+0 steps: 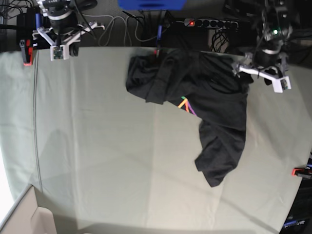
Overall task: Layout the t-shirt on the table in an organized manner, then fold the t-shirt properly
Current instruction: 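Reach the left gripper down to the crumpled black t-shirt, then grasp the shirt with the left gripper and drag it across the table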
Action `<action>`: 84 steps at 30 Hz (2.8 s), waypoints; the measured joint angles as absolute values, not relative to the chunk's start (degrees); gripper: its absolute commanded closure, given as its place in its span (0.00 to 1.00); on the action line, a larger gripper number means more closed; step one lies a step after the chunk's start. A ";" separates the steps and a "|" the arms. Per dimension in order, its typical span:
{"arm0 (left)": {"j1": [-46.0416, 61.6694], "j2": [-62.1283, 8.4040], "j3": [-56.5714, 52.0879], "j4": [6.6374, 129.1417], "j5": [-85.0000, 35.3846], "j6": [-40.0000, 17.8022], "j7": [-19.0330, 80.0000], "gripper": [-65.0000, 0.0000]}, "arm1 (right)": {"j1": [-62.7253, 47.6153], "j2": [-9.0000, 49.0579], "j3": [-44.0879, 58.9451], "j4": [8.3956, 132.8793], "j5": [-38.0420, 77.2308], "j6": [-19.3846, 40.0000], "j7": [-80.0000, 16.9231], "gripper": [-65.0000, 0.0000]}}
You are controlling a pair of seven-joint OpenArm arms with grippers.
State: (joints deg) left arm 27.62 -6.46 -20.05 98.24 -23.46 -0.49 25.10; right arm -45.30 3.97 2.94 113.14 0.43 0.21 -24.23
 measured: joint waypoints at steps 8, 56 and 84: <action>23.70 -6.46 -18.85 91.20 -23.24 -0.12 24.86 0.20 | -44.49 3.97 2.94 113.12 0.40 0.21 -24.47 1.00; -17.65 8.58 23.86 79.33 -15.42 0.08 20.23 0.99 | -44.25 4.67 16.99 112.77 0.47 0.21 -24.64 1.00; -29.71 -5.52 49.87 61.39 -46.52 10.66 -7.51 0.24 | -41.25 2.92 18.22 112.66 0.49 0.21 -28.45 1.00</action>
